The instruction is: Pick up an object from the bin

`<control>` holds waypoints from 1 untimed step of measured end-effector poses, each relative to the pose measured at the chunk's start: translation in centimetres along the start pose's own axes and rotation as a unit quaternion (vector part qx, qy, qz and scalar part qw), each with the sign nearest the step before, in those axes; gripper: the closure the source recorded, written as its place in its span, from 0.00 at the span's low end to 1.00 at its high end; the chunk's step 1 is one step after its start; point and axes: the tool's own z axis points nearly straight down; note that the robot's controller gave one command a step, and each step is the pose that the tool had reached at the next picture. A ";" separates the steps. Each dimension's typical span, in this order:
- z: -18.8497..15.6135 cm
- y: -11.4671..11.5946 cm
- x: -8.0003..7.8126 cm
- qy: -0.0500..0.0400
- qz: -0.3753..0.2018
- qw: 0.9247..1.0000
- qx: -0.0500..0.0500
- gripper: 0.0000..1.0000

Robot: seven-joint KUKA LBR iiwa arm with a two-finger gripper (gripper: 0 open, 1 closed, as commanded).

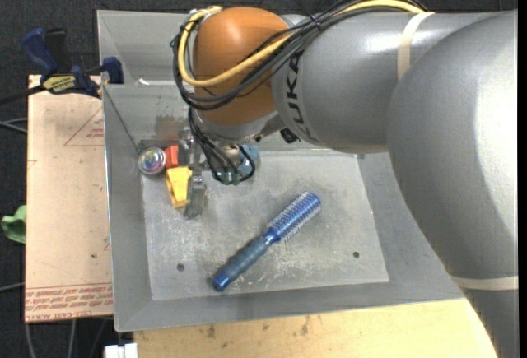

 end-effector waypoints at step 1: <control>8.7 -0.4 -4.4 -0.005 0.084 0.996 -0.001 0.00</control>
Offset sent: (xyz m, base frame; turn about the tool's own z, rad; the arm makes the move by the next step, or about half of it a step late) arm 0.0426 -0.0039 -0.0854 0.1707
